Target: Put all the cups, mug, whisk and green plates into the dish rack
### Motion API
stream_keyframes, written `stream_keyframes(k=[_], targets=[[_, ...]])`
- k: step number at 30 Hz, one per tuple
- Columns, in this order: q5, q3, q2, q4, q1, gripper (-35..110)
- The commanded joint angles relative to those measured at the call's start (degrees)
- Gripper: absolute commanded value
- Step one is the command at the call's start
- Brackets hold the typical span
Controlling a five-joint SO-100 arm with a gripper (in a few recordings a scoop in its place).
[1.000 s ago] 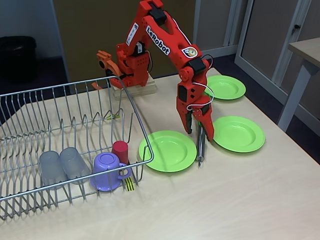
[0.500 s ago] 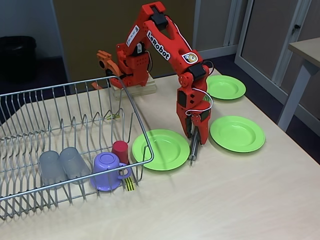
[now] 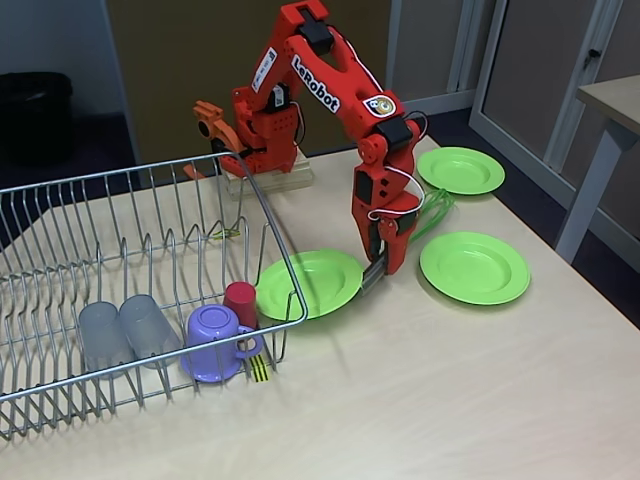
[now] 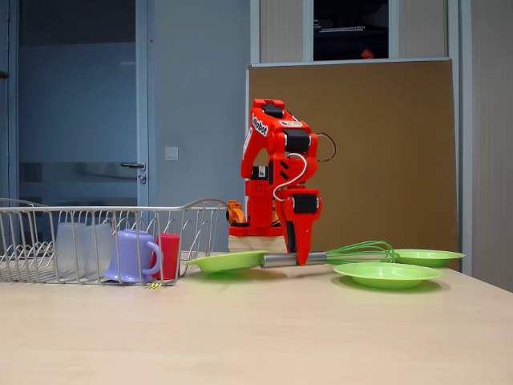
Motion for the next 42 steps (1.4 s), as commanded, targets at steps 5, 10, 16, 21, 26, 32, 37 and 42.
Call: stream_keyframes(k=[5, 10, 16, 21, 26, 32, 37, 42], targets=[[-0.62, -0.18, 7.03, 5.71, -2.64, 0], [-0.62, -1.41, 6.86, 6.59, -2.99, 0], [-1.41, -2.29, 6.33, 7.21, -2.9, 0], [-3.25, -2.9, 5.8, 7.12, -2.29, 0], [-6.77, -3.87, 4.75, 6.68, -1.93, 0], [-10.2, -4.92, 2.99, 6.59, -1.58, 0], [-10.99, -6.33, 3.34, 8.17, -1.05, 0], [-10.9, -11.51, 5.27, 15.03, 0.62, 0]])
